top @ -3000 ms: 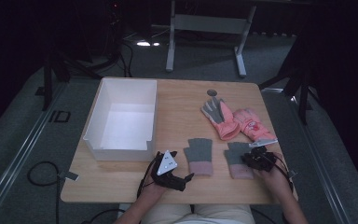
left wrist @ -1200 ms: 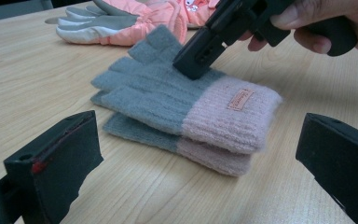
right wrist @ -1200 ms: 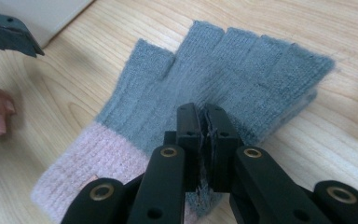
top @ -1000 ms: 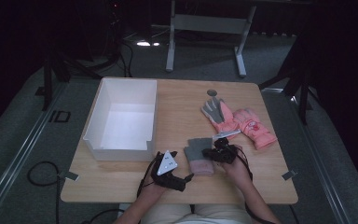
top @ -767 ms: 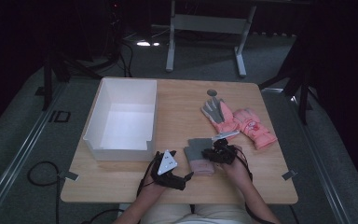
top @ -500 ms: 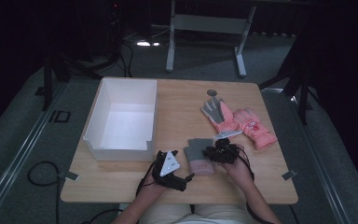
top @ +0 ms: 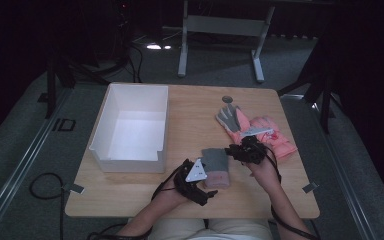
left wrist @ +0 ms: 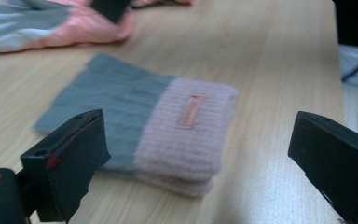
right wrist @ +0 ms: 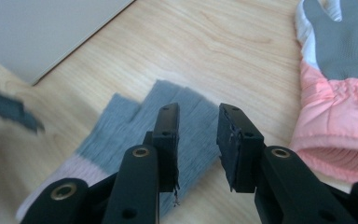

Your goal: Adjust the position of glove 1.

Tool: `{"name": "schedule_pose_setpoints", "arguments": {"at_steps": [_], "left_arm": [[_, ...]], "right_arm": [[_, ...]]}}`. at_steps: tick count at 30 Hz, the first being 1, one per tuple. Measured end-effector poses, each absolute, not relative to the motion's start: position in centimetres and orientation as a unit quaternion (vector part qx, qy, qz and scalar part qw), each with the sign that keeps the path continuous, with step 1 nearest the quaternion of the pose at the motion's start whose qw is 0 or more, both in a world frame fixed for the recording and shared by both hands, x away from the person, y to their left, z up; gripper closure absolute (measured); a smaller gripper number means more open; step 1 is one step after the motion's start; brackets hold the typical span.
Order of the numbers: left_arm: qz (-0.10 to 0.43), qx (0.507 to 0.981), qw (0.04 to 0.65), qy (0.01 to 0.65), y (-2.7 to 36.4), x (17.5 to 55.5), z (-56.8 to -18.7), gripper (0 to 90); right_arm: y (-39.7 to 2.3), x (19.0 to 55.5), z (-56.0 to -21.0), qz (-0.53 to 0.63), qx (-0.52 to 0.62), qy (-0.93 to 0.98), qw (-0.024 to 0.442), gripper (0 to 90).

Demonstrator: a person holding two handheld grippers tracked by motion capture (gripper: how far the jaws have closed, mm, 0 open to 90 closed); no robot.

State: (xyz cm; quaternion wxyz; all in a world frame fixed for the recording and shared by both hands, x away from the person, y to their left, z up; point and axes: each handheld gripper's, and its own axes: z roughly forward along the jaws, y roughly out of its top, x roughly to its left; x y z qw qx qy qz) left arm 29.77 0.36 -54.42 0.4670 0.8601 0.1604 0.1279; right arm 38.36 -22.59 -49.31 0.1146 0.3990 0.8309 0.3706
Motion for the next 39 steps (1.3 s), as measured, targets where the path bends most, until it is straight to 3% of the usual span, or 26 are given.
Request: {"name": "schedule_pose_setpoints", "arguments": {"at_steps": [3, 8, 21, 28, 29, 32, 39], "left_arm": [[0.15, 0.872, 0.449, 0.121, -0.5, 29.9, -54.6, 11.0], [0.173, 0.884, 0.426, 0.087, -1.4, 30.2, -55.1, 22.5], [0.218, 0.907, 0.355, 0.06, -2.6, 30.1, -56.5, 26.1], [0.212, 0.909, 0.352, 0.067, -2.4, 30.8, -56.4, 44.2], [0.19, 0.91, 0.363, 0.071, -2.0, 31.5, -56.0, 53.1], [0.171, 0.912, 0.367, 0.069, -1.6, 32.1, -55.8, 62.3], [0.14, 0.915, 0.373, 0.06, -1.2, 33.0, -55.5, 67.9]], "right_arm": [[-22.4, 39.2, -49.7, 0.365, 0.408, 0.83, 0.11, 66.8], [-22.1, 40.5, -50.7, 0.363, 0.421, 0.826, 0.088, 55.1], [-21.4, 42.2, -54.0, 0.32, 0.455, 0.827, 0.08, 43.1], [-21.3, 42.2, -54.6, 0.325, 0.467, 0.821, 0.059, 44.9], [-21.5, 42.3, -54.7, 0.331, 0.47, 0.817, 0.047, 46.7], [-21.5, 42.3, -54.7, 0.333, 0.473, 0.815, 0.04, 48.9], [-20.7, 42.7, -54.9, 0.348, 0.472, 0.81, -0.018, 59.8]]}}
